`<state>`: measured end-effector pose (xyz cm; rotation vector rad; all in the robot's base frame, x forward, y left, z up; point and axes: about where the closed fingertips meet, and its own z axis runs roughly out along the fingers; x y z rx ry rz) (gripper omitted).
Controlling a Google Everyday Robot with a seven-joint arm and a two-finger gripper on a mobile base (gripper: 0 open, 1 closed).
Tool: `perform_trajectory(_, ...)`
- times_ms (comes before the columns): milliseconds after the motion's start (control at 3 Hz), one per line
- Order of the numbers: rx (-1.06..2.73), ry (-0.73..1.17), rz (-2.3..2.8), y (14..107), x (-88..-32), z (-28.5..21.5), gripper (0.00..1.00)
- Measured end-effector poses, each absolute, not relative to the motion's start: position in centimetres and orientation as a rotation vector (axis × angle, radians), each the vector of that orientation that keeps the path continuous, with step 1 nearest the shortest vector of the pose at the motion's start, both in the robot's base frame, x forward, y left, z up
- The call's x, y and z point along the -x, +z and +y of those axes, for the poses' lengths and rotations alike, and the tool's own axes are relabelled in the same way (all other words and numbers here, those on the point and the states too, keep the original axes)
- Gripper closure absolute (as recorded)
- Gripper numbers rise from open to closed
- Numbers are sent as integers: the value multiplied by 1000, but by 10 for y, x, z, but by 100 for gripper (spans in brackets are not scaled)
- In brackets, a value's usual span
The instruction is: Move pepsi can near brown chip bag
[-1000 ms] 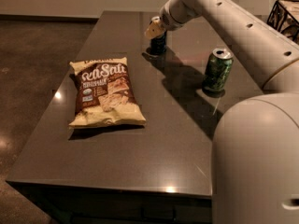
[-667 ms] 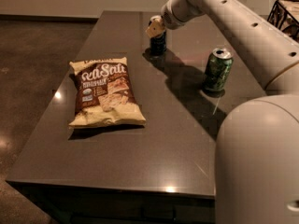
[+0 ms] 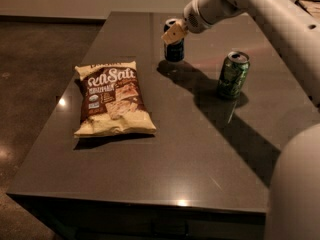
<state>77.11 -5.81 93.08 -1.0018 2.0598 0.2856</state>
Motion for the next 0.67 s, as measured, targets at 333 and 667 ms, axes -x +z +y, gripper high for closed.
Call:
perform_trajectory(333,1092,330,2048,929,-736,-64,100)
perform_trajectory(667,1167,361,2039,927,-708,-68,100)
